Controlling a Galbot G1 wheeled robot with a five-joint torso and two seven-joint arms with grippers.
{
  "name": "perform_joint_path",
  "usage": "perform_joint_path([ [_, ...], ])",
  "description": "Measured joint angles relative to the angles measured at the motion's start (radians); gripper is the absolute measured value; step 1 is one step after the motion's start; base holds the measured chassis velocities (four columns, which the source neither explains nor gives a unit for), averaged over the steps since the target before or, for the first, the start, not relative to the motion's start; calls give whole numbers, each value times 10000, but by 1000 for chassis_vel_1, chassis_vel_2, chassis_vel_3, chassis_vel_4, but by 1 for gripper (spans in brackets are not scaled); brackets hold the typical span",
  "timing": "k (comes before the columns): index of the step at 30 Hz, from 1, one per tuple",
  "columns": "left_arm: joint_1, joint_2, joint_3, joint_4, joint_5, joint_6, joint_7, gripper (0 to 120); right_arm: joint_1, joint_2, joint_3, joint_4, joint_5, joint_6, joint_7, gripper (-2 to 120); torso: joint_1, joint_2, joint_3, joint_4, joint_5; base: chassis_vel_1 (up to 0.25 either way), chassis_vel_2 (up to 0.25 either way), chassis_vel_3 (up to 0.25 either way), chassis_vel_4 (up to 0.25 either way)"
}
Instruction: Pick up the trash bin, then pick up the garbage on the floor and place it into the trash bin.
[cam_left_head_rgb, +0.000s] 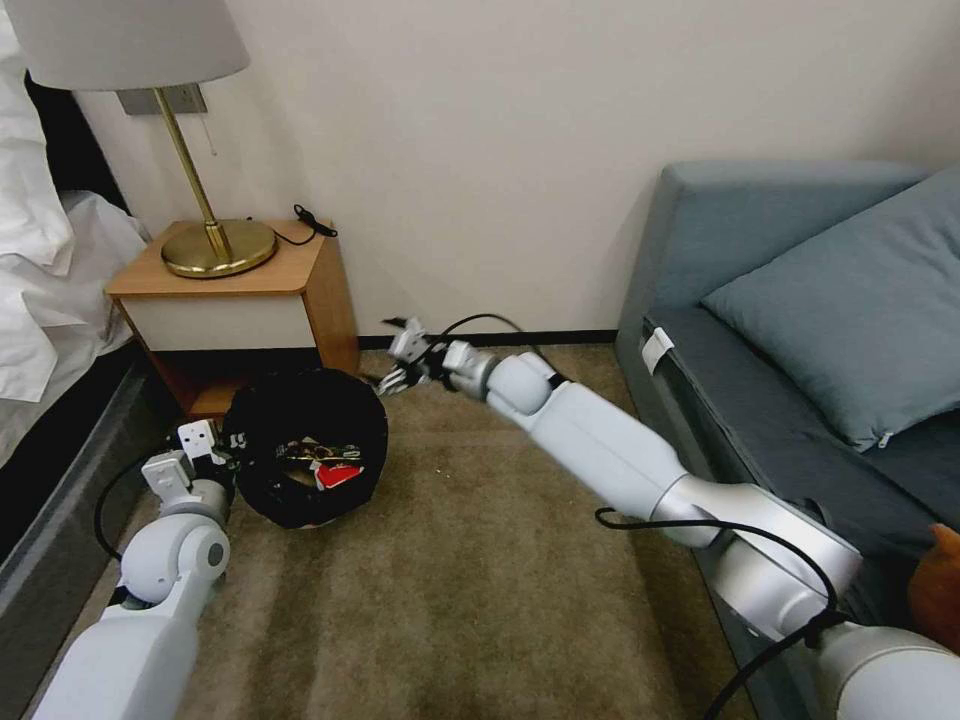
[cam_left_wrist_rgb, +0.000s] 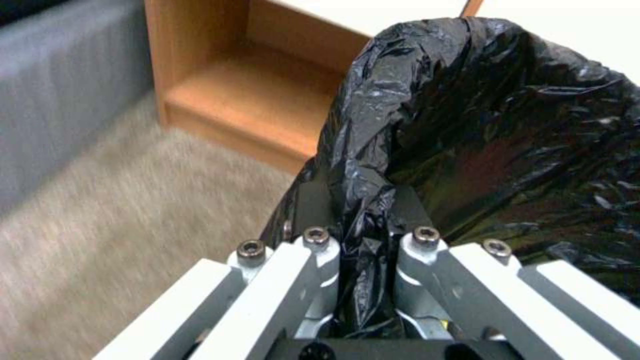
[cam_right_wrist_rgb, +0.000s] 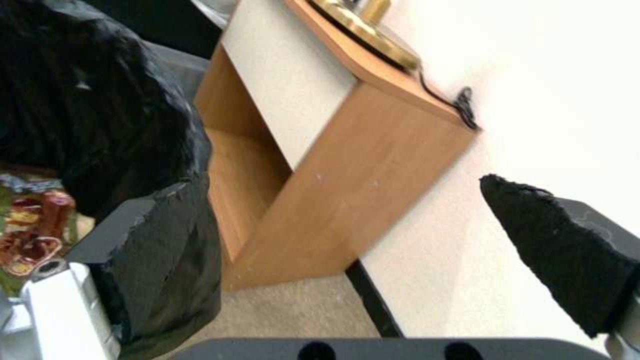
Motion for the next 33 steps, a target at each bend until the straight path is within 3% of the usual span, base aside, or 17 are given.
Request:
perform_joint_path([
  [7, -26, -267, -105, 316, -1541, -5, -909, 5, -775, -382, 471, 443, -251, -55, 0, 100, 0, 0, 0, 2, -1, 0, 0, 0, 0],
  [17, -14, -264, -54, 1023, -1642, 24, -988, 8, -1509, -453, 709, 825, -302, -232, -40, 100, 0, 0, 0, 4, -2, 0, 0, 0, 0],
  [19, 25, -209, -54, 1049, -1630, 34, -953, 19, -1592, -522, 702, 898, -286, -248, -52, 100, 0, 0, 0, 1, -2, 0, 0, 0, 0],
  [26, 196, -146, -109, 814, -1288, 50, -879, 42, -1669, -503, 664, 847, -192, -110, 300, 100, 0, 0, 0, 2, -3, 0, 0, 0, 0],
  [30, 403, -140, -161, 565, -328, -73, -626, 55, -1824, -420, 685, 837, 163, -307, 948, 100, 0, 0, 0, 2, -3, 0, 0, 0, 0],
  [32, 489, -97, -251, 450, 743, -307, -367, 68, -2013, -341, 818, 820, 463, -657, 1483, 100, 0, 1, 0, 3, -3, 0, 0, 0, 0],
  [33, 489, -97, -251, 450, 743, -307, -367, 68, -2013, -341, 818, 820, 463, -657, 1483, 100, 0, 1, 0, 3, -3, 0, 0, 0, 0],
])
